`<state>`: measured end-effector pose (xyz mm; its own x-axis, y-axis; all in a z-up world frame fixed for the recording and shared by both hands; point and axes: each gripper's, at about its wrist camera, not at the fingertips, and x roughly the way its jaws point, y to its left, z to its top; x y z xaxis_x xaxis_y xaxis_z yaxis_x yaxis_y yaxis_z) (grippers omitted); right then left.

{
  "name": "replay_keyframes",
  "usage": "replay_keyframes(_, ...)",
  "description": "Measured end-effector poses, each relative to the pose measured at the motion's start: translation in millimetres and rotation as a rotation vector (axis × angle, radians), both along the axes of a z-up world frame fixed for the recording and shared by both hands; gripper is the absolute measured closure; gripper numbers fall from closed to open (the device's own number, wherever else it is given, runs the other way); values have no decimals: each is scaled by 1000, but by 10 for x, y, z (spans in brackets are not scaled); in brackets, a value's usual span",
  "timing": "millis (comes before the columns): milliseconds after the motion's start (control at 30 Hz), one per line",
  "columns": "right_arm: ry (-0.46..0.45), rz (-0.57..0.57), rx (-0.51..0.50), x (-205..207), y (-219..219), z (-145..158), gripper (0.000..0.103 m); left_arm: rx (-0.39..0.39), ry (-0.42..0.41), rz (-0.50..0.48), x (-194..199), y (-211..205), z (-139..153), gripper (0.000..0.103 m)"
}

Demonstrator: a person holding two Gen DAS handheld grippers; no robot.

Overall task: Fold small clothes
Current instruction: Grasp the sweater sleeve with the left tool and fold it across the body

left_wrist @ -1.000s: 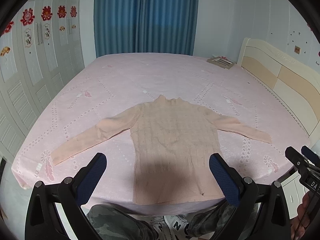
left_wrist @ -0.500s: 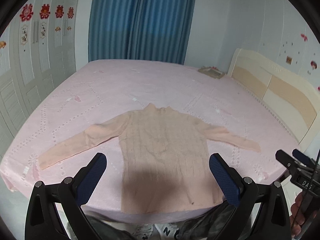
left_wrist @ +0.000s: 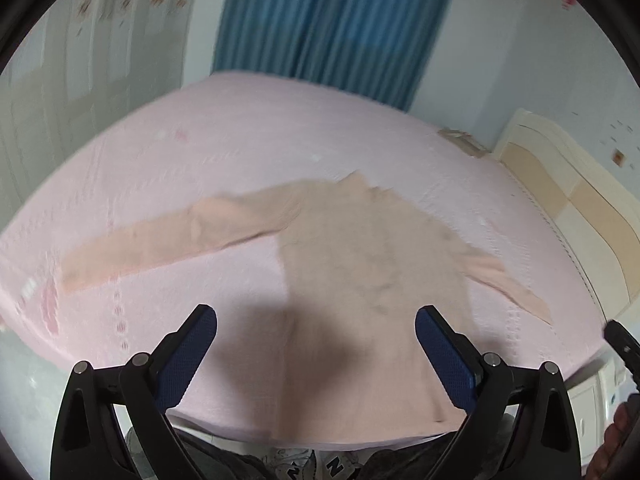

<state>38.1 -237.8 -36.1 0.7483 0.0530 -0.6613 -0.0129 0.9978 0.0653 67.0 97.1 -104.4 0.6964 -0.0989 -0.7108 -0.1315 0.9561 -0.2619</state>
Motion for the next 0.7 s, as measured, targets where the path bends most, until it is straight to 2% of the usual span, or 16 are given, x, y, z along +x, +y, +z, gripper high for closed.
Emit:
replay_keyframes(67,5,15,10,78,46,-130,3,-64,44,14,77,217,-265,11)
replay_keyframes(133,33,39,46,191,89,-313,13,-113,70,73,129,473,-528,14)
replay_keyframes(200,60,39,60,315,145,-489,14,-147,99,135,188,752,-787,14)
replay_keyframes(300,78,26,53,439,217,-677,14,-194,128,228,231,1144,-1089,20)
replay_keyframes(400,84,10,57,552,254,-853,14,-246,125,352,234,1578,-1323,20)
replay_keyframes(500,132,2,46,717,288,-1028,14,-330,118,455,231,2002,-1504,25)
replay_keyframes(567,150,-5,35,760,311,-1094,14,-383,83,472,240,2204,-1549,29)
replay_keyframes(700,184,-17,26,886,336,-1263,14,-369,32,543,348,2510,-1548,33)
